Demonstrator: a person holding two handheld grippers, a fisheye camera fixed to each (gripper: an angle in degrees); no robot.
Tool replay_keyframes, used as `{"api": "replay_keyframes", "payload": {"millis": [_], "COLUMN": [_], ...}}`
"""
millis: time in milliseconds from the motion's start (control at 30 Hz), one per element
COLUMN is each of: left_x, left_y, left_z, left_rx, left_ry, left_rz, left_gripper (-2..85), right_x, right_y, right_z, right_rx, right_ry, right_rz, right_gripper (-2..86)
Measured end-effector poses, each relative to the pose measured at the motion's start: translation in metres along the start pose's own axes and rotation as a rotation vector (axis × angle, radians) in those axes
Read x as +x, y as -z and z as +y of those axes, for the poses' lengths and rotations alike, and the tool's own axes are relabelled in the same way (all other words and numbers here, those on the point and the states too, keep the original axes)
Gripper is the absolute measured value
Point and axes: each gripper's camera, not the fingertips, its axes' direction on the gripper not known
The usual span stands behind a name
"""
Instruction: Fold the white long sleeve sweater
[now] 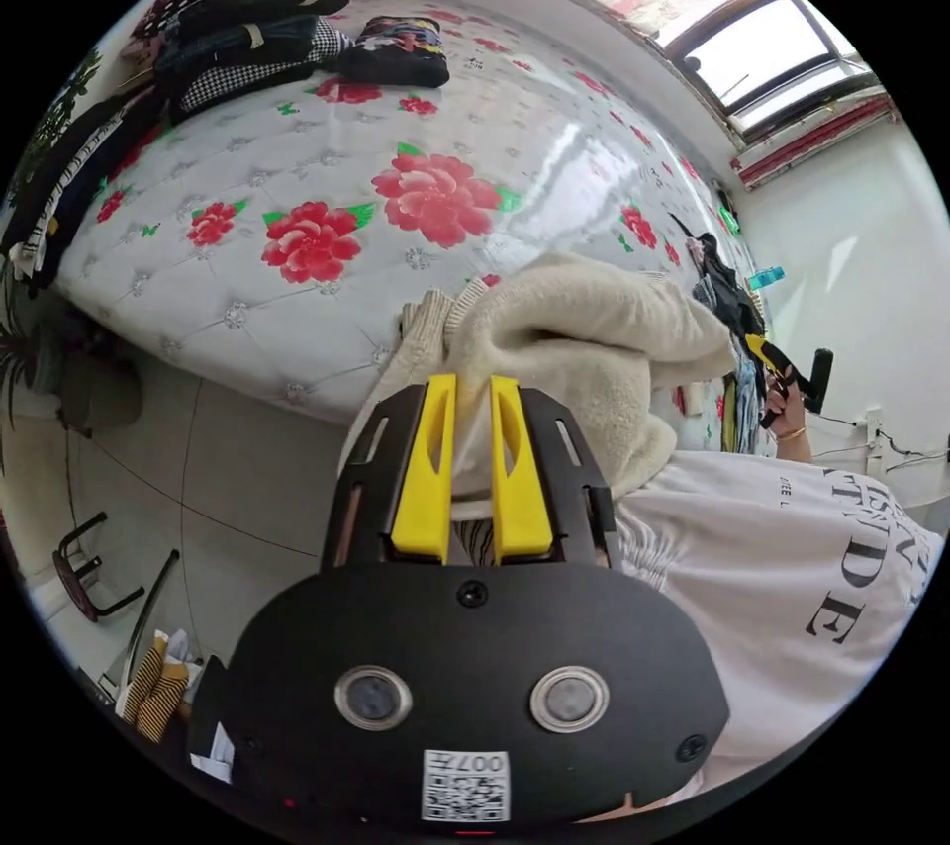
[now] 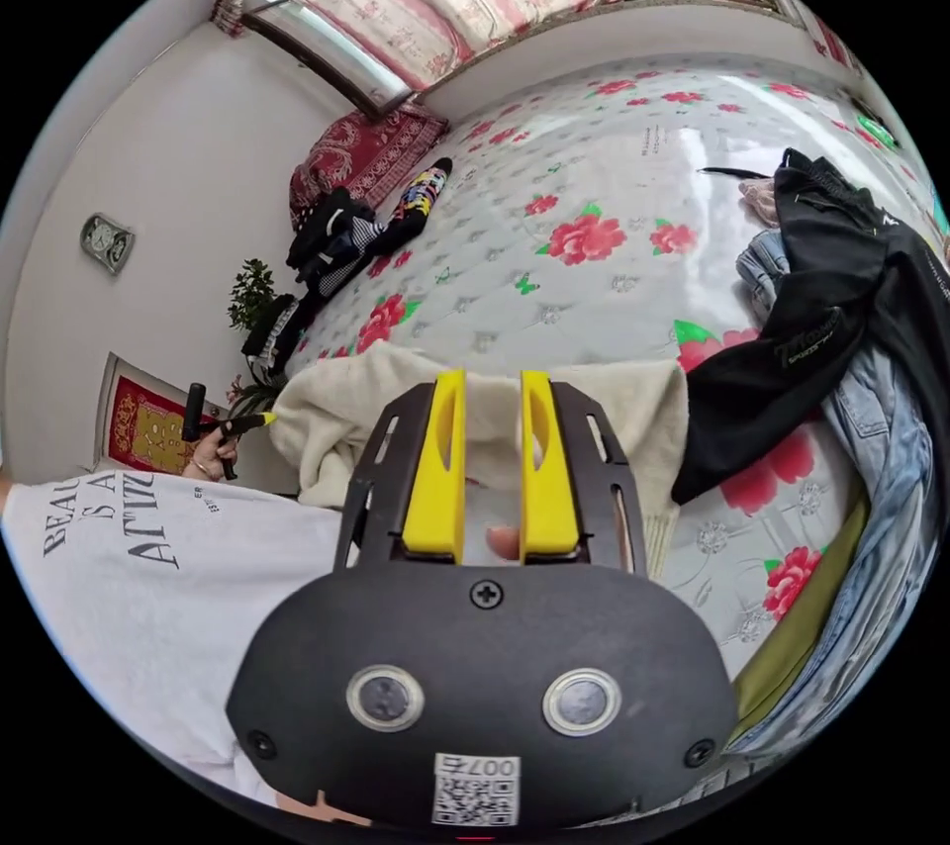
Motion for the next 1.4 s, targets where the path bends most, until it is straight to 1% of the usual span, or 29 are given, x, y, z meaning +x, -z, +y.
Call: {"api": "replay_keyframes", "payload": {"millis": [100,167,233,300,367,400,433,467,533,567,633,700,767,800,867,900,1000,1100,1167,1200,1267,1400], "left_x": [0.007,0.004,0.001,0.004,0.006,0.006,0.009,0.012,0.023,0.025,0.026,0.029,0.042,0.057,0.083,0.100,0.143,0.179,0.195,0.205,0.217,0.239], "left_y": [0.012,0.026,0.030,0.018,-0.011,-0.039,-0.064,-0.072,-0.085,-0.083,-0.062,-0.034,-0.007,0.008,0.031,0.048,0.090,0.127,0.145,0.155,0.165,0.175], "left_z": [-0.006,-0.010,-0.018,-0.024,-0.027,-0.027,-0.024,-0.021,-0.006,-0.003,0.012,0.023,0.032,0.036,0.039,0.039,0.039,0.048,0.064,0.079,0.107,0.175], "left_rx": [0.042,0.083,0.102,0.086,0.041,-0.053,-0.123,-0.132,-0.138,-0.132,-0.083,-0.011,0.024,0.034,0.081,0.134,0.269,0.367,0.440,0.492,0.564,0.702], "left_ry": [-0.050,-0.069,-0.113,-0.150,-0.165,-0.149,-0.128,-0.121,-0.104,-0.100,-0.070,-0.065,-0.097,-0.140,-0.193,-0.228,-0.341,-0.425,-0.427,-0.408,-0.381,-0.356], "left_rz": [-0.011,-0.001,0.079,0.141,0.173,0.193,0.214,0.222,0.180,0.173,0.175,0.178,0.143,0.101,0.070,0.069,0.001,-0.090,-0.155,-0.206,-0.258,-0.229], "left_gripper": [7.8,8.9,11.3,12.2,12.6,12.9,12.8,12.6,9.8,8.7,5.8,4.7,4.1,3.9,3.7,3.5,3.4,3.4,3.4,3.3,3.2,2.7], "right_x": [-0.013,-0.025,-0.036,-0.047,-0.057,-0.060,-0.062,-0.064,-0.069,-0.074,-0.081,-0.089,-0.104,-0.115,-0.137,-0.145,-0.194,-0.224,-0.247,-0.256,-0.266,-0.275], "right_y": [-0.011,-0.021,-0.035,-0.059,-0.100,-0.123,-0.134,-0.152,-0.172,-0.174,-0.160,-0.129,-0.072,-0.045,-0.009,0.002,0.063,0.100,0.134,0.152,0.172,0.207], "right_z": [-0.003,-0.014,-0.024,-0.034,-0.041,-0.042,-0.041,-0.037,-0.026,-0.018,-0.010,-0.006,0.000,0.001,-0.001,-0.003,-0.020,-0.024,-0.016,-0.007,0.004,0.039], "right_rx": [0.001,-0.008,-0.040,-0.105,-0.229,-0.308,-0.345,-0.414,-0.517,-0.532,-0.469,-0.349,-0.130,-0.028,0.077,0.112,0.325,0.469,0.598,0.643,0.656,0.675], "right_ry": [0.019,0.049,0.089,0.143,0.194,0.212,0.213,0.215,0.234,0.246,0.239,0.217,0.189,0.186,0.201,0.209,0.271,0.304,0.326,0.343,0.379,0.373], "right_rz": [0.026,-0.010,-0.029,-0.021,-0.026,-0.053,-0.057,-0.050,-0.018,0.002,0.008,-0.003,-0.039,-0.051,-0.011,0.008,0.089,0.082,0.043,0.027,-0.009,0.003], "right_gripper": [9.7,11.3,12.3,13.0,13.4,13.4,13.2,12.8,10.8,9.4,7.6,6.4,5.4,5.0,4.6,4.4,3.8,3.4,2.8,2.5,2.2,1.8]}}
